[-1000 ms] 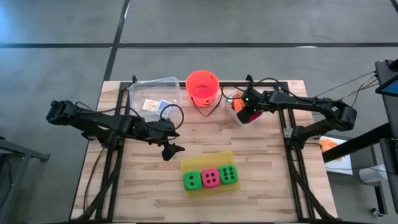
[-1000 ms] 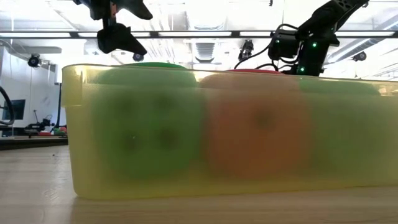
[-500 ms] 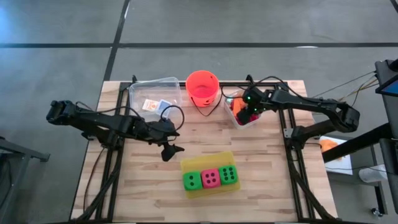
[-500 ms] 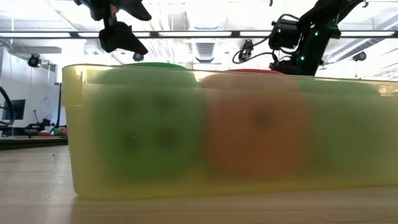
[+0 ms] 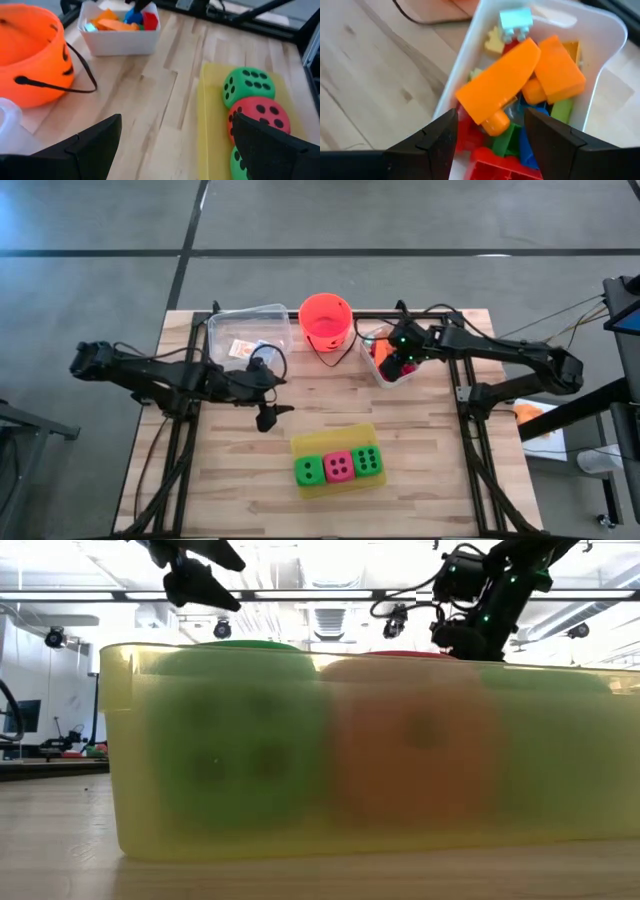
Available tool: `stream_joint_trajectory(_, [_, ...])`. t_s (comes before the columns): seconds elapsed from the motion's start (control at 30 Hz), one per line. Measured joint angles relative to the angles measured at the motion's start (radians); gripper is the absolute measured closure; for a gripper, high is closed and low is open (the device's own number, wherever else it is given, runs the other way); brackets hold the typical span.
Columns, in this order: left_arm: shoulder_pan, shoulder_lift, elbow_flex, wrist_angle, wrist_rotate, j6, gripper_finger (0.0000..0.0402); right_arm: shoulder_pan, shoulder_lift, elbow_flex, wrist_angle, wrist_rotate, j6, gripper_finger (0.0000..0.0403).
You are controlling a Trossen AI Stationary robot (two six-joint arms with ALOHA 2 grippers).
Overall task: Pick & Place Toys
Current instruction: Return to Home Position
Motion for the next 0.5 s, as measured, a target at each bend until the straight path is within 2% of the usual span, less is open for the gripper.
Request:
stream_joint_trajectory(0.13, [0.000,-0.050,0.000,0.000,-0.002,0.000,0.0037,0.023,-0.053,0.000,0.027,0.000,-0.007,0.0184])
stream_joint_trajectory(0.23, [0.000,-0.080,0.000,-0.008,-0.002,0.022,0.0037,0.060,-0.100,0.000,0.061,0.001,0.005,0.0209])
stream_joint_trajectory(0.33, [0.003,-0.099,0.000,-0.008,-0.004,0.069,0.0037,0.106,-0.144,0.000,0.122,0.001,0.003,0.0266])
stream_joint_trajectory(0.47, [0.005,-0.109,0.001,-0.009,-0.009,0.101,0.0037,0.151,-0.208,0.000,0.198,-0.005,-0.035,0.0369])
stream_joint_trajectory(0.5, [0.005,-0.109,0.001,-0.010,-0.009,0.100,0.0037,0.162,-0.225,0.000,0.210,-0.011,-0.050,0.0379])
